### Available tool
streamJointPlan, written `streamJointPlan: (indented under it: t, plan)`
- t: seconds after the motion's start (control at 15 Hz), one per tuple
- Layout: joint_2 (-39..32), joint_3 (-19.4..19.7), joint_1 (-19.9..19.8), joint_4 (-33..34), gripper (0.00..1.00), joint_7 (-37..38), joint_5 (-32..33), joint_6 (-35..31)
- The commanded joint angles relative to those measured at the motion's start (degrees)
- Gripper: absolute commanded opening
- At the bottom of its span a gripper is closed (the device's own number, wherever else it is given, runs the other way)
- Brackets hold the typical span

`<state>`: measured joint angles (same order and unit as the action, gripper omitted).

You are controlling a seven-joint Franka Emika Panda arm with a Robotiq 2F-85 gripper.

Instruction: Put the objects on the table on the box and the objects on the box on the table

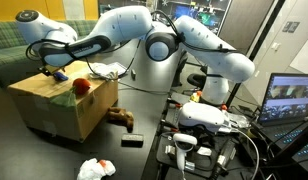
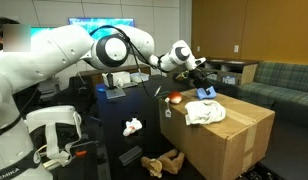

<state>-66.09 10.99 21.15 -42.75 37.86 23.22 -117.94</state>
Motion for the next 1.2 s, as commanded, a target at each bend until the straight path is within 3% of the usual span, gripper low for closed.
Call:
streamJointPlan:
  t: [0.0, 0.07, 0.13, 0.47, 1.13]
  plan:
    - [-0.46, -0.52, -0.54, 5.5, 0.9, -0.21, -1.19, 2.11]
    - [0.39, -0.86, -0.49, 5.25, 0.98, -0.31, -1.34, 2.02]
    - [1.11, -1.31, -0.55, 5.22, 1.0, -0.77, -1.64, 2.21]
    - [6.34, -4.81, -1.04, 0.82, 1.0, -3.17, -4.78, 1.44]
    - [22.53, -9.11, -2.05, -23.96, 1.0, -8.17, -5.53, -7.61]
